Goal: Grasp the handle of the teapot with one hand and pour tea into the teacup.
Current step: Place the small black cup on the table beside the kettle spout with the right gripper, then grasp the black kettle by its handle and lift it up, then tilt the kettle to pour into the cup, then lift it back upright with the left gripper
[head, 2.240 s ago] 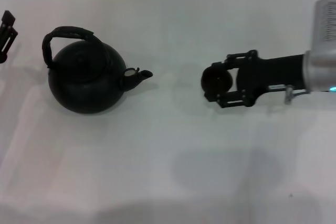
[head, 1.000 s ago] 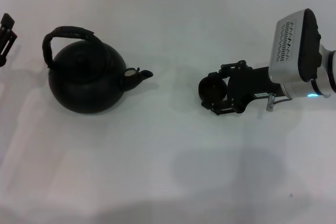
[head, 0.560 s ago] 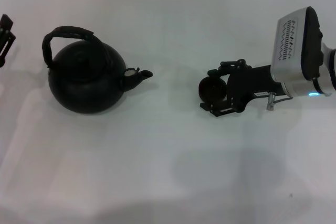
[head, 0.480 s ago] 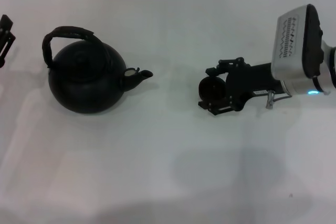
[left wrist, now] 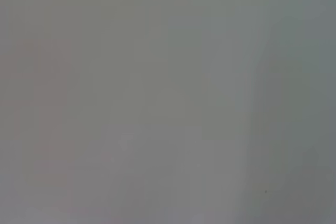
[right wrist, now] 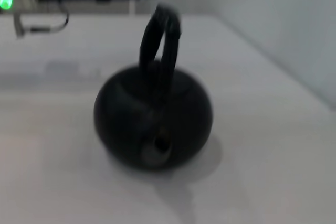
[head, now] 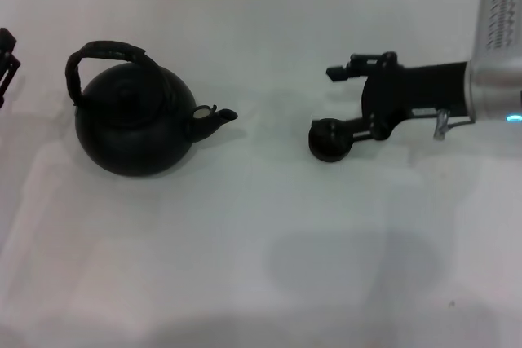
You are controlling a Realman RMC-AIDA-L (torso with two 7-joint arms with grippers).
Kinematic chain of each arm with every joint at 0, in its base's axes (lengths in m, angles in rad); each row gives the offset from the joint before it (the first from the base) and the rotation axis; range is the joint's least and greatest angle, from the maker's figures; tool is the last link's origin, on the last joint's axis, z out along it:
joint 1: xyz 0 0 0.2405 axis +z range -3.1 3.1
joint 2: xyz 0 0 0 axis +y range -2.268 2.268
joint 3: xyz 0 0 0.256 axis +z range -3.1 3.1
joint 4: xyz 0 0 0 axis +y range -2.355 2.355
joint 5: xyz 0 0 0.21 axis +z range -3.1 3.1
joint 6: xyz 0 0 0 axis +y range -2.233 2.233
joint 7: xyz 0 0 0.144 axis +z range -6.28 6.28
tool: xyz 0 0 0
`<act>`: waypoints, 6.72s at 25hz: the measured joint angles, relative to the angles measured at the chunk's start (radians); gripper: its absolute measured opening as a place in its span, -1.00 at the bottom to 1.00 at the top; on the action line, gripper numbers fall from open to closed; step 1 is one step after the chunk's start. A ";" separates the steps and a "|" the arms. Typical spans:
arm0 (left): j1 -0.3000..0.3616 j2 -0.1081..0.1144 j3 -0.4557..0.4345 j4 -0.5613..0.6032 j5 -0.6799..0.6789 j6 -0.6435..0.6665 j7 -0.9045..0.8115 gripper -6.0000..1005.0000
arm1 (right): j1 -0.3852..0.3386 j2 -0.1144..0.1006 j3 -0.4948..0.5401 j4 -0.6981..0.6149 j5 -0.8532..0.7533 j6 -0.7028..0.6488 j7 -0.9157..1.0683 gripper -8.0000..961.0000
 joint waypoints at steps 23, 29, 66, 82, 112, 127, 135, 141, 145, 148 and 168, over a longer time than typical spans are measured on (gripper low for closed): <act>0.044 0.000 0.002 -0.027 0.229 -0.098 -0.005 0.60 | -0.080 -0.005 0.289 0.004 0.142 0.066 -0.164 0.81; 0.012 0.002 0.002 -0.022 0.238 -0.023 -0.044 0.60 | -0.085 -0.005 0.290 0.017 0.150 0.070 -0.171 0.80; -0.034 0.003 -0.008 -0.003 0.242 0.121 -0.101 -0.46 | -0.104 -0.007 0.301 0.111 0.206 0.092 -0.226 0.80; -0.052 0.005 0.000 0.015 0.260 0.096 -0.166 -0.73 | -0.109 -0.007 0.304 0.120 0.220 0.108 -0.254 0.80; 0.075 0.001 0.981 1.236 0.678 0.772 -1.445 -0.73 | -0.117 -0.008 0.350 0.193 0.364 0.172 -0.347 0.79; 0.060 0.002 1.093 1.472 1.189 0.694 -1.941 -0.73 | -0.119 -0.008 0.658 0.210 0.456 0.239 -0.319 0.79; -0.017 0.002 1.129 1.499 1.333 0.611 -2.081 -0.73 | -0.114 -0.008 0.693 0.236 0.464 0.240 -0.322 0.79; -0.070 0.002 1.130 1.499 1.349 0.550 -2.104 -0.73 | -0.111 -0.008 0.693 0.238 0.463 0.240 -0.323 0.79; -0.103 0.002 1.137 1.502 1.395 0.508 -2.139 -0.73 | -0.111 -0.008 0.693 0.238 0.464 0.240 -0.324 0.79; -0.116 0.001 1.161 1.514 1.446 0.489 -2.170 -0.73 | -0.111 -0.008 0.693 0.238 0.464 0.240 -0.324 0.79; -0.208 0.002 1.243 1.542 1.612 0.398 -2.296 -0.73 | -0.109 -0.008 0.693 0.267 0.466 0.240 -0.337 0.79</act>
